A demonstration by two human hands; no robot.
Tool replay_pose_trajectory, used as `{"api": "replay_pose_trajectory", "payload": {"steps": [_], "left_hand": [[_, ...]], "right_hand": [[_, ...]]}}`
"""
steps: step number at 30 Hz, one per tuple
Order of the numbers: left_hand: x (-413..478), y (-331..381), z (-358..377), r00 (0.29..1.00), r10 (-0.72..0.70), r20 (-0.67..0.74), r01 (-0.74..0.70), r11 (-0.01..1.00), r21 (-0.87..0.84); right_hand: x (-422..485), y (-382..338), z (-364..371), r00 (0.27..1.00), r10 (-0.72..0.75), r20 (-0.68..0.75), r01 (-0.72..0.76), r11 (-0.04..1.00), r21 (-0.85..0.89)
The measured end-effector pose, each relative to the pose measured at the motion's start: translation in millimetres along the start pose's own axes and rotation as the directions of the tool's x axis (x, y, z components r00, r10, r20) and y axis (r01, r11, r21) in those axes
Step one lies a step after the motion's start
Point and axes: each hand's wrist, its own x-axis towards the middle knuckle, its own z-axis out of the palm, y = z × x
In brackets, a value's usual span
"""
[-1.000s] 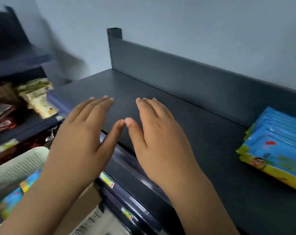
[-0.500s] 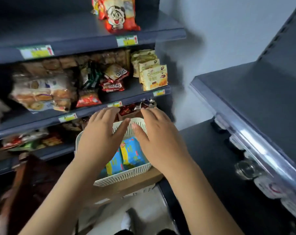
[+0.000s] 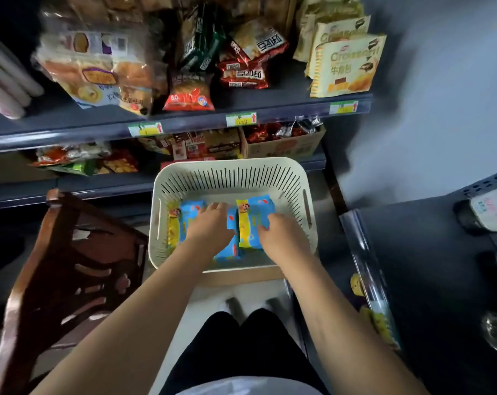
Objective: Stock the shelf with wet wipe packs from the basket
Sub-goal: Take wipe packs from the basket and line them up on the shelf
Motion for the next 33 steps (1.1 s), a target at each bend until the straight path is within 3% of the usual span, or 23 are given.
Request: {"api": "replay_pose_trajectory", "payload": {"steps": [4,9,16,19,23,28,33], "left_hand": [[29,-17,22,0.999,-0.038,-0.001,0.037,0.989,0.144],[41,-29,26,0.999,0.025,-0.042,-0.015,0.974,0.227],[37,-28,16,0.995,0.099,-0.014,-0.094,0.976,0.196],[31,-26,-2,0.985,0.174,-0.012,-0.173,0.982,0.071],[10,-18,-42,0.960,0.263,-0.099,-0.276,0.948,-0.157],[-23,19,-99,0.951,0.268,-0.154,-0.308,0.784,-0.539],[-70,73,-140,0.908,0.307,-0.285,-0.415,0.563,-0.715]], "right_hand": [[26,-2,29,0.997,0.069,-0.029,-0.070,0.996,-0.052],[43,-10,47,0.972,0.225,-0.070,-0.225,0.974,0.003],[52,-4,50,0.955,0.293,-0.048,-0.278,0.939,0.204],[39,-3,43,0.961,0.268,-0.067,-0.215,0.876,0.432],[3,-3,10,0.928,0.220,-0.302,-0.012,0.825,0.565],[-61,-9,-70,0.814,0.182,-0.552,0.151,0.850,0.504],[-126,-11,-139,0.634,0.055,-0.771,0.283,0.912,0.298]]}}
